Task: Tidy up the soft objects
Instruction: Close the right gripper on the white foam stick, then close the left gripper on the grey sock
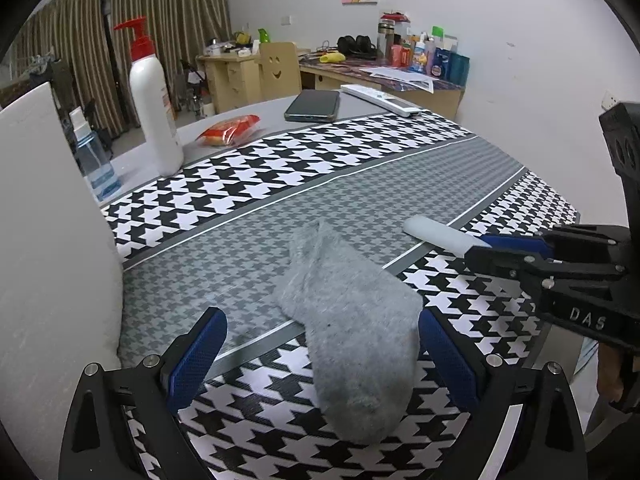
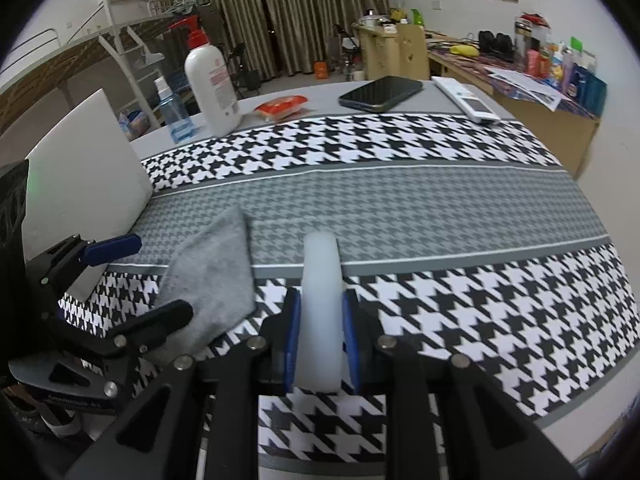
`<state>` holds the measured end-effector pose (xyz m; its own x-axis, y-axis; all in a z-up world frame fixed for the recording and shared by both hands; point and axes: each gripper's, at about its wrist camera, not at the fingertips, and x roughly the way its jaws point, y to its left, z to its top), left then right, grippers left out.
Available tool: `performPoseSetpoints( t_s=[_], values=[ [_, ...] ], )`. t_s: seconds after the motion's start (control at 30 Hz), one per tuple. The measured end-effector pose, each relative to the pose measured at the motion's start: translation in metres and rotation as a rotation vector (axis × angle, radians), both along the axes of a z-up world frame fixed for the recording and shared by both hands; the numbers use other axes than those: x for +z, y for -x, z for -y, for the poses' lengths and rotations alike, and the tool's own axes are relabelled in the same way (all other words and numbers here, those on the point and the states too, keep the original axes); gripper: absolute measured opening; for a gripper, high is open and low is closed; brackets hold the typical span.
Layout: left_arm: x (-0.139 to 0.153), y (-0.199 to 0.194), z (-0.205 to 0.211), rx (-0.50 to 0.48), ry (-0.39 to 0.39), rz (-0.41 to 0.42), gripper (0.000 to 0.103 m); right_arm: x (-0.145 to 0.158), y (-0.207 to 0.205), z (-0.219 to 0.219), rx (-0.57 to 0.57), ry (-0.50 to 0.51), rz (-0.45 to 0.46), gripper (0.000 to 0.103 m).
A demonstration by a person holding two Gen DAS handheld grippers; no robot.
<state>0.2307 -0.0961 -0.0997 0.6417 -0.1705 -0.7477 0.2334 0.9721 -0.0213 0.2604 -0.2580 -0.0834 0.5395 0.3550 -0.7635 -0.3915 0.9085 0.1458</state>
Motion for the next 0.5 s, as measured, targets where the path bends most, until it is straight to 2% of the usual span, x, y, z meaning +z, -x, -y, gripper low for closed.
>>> performPoseSetpoints(
  t_s=[0.13,0.2,0.27,0.5],
  values=[
    [-0.0025,-0.0029,0.0026,-0.001,0.005,-0.012,0.097,-0.0054,-0.0009,0.0014,-0.006,0.009,-0.021,0.029],
    [-0.0033,-0.0042,0.0038,-0.001,0.004,-0.013,0.097,-0.0041,0.0013,0.0016,-0.010,0.016,-0.003,0.048],
    [-0.0042,-0.0049,0.0037,-0.003,0.007,-0.018,0.097,-0.0009,0.0036,0.0025,-0.016,0.012,0.017,0.060],
    [-0.0071,-0.0092,0.0054,-0.002,0.015,-0.032,0.097,0.0014,0.0022,0.0080,-0.037,0.005,0.021,0.060]
  ],
)
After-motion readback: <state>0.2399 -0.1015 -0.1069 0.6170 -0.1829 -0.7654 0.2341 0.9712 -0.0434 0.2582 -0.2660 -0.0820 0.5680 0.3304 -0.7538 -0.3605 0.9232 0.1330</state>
